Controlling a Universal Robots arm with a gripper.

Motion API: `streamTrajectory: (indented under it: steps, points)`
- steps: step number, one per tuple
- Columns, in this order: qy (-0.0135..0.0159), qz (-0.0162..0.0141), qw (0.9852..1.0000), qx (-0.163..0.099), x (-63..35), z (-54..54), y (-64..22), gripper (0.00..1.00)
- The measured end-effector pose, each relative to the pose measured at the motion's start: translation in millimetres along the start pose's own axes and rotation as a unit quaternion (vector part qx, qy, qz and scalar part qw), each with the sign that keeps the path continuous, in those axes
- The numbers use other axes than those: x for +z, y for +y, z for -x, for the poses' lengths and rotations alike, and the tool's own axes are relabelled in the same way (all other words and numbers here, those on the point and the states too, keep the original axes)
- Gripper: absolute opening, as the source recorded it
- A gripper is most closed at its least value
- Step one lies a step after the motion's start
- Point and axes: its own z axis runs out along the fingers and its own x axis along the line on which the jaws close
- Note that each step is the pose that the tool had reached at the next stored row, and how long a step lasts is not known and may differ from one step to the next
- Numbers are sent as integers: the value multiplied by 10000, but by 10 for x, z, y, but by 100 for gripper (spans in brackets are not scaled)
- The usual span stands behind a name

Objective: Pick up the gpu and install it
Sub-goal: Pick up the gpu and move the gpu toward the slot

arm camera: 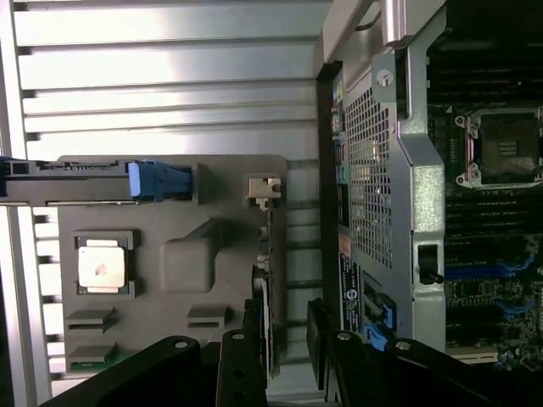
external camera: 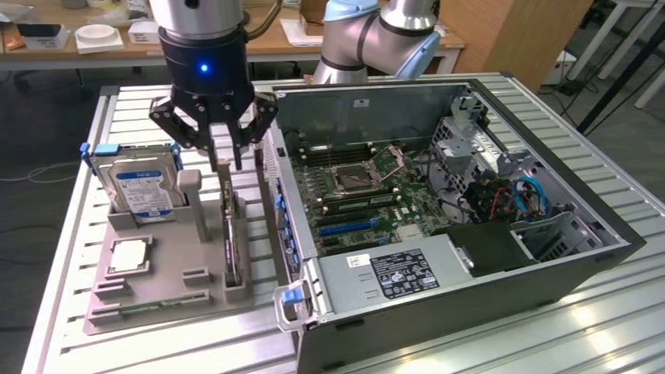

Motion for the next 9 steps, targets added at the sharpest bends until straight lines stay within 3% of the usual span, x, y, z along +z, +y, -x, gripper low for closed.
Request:
streamTrajectory:
  steps: [4,9]
  points:
    - [-10,1,10000,0,62,-2,-19,36]
    - [-45,-5,10000,-1,89,-9,-22,36]
